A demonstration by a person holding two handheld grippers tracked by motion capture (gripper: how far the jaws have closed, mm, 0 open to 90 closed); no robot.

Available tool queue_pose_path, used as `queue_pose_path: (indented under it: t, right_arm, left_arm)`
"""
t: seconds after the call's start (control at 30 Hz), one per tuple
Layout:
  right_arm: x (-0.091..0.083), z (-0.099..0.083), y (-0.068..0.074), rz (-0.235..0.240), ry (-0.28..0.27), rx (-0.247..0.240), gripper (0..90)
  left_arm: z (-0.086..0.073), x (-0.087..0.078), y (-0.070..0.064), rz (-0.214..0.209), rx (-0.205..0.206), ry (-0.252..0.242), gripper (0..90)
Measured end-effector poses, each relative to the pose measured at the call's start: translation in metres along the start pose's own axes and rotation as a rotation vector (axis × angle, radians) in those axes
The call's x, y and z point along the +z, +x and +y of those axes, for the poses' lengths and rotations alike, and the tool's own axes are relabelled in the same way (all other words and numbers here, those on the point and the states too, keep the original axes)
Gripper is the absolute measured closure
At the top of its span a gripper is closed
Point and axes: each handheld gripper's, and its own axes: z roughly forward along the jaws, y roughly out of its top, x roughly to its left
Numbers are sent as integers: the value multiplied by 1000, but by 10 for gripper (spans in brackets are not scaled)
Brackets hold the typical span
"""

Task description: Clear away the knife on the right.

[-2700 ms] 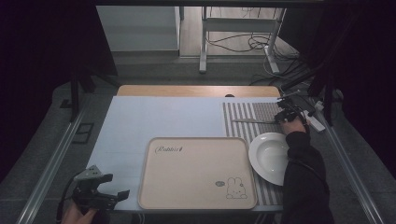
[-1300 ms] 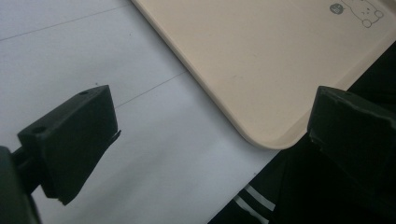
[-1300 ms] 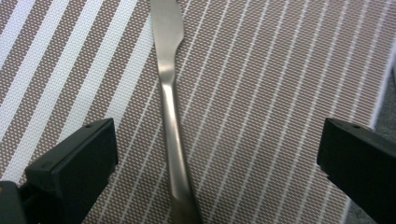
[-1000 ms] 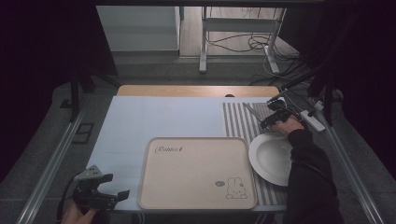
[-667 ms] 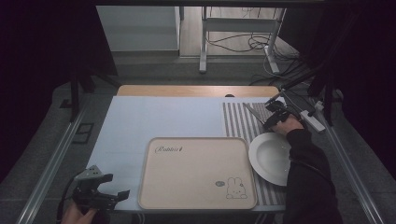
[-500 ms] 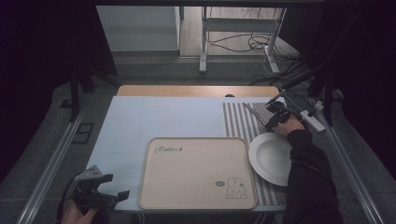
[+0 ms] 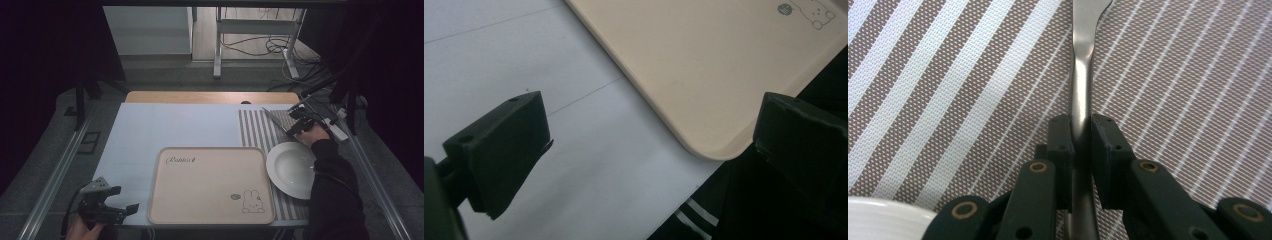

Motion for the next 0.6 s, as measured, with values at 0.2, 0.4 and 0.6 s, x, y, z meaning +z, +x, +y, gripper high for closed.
queue_pose_path:
  t: [0.2, 0.4, 0.6]
  right_arm:
    - [-11, -2, -7, -4, -41, 31, 804]
    - [-26, -9, -15, -5, -66, 56, 804]
    - [-40, -19, -15, 8, -88, 64, 803]
  left_arm:
    - [0, 0, 0, 0, 1, 0, 18]
    - [0, 0, 0, 1, 1, 2, 18]
    - [0, 0, 0, 2, 1, 2, 18]
